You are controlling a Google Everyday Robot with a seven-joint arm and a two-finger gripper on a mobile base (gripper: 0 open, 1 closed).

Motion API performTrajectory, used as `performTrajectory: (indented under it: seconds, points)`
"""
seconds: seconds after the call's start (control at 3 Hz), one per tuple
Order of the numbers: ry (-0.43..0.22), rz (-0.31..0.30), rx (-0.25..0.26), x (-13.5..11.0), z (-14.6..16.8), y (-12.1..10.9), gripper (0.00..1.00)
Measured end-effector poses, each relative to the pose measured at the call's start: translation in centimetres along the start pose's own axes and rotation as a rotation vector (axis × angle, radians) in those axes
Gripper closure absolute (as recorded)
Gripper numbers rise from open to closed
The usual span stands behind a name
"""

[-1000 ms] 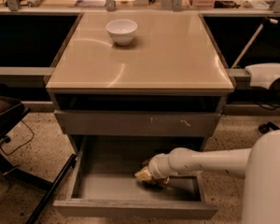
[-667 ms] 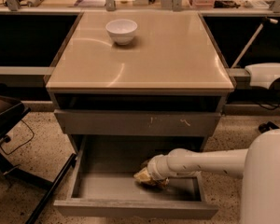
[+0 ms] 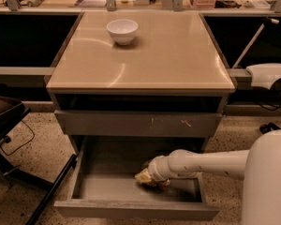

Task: Place orange can into middle drawer

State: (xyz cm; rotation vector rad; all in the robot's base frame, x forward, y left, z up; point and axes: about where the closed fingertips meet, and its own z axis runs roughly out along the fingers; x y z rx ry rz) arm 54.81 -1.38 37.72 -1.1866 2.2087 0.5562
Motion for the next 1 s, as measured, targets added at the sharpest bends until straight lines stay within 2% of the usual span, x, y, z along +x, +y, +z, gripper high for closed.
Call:
performTrajectory:
  seconds: [0.67,1.0]
  points:
    - [0.000,0.000,0.000,0.00,0.00,0.00,0.03]
    - [0.000,0.000,0.000,0.00,0.00,0.00,0.00]
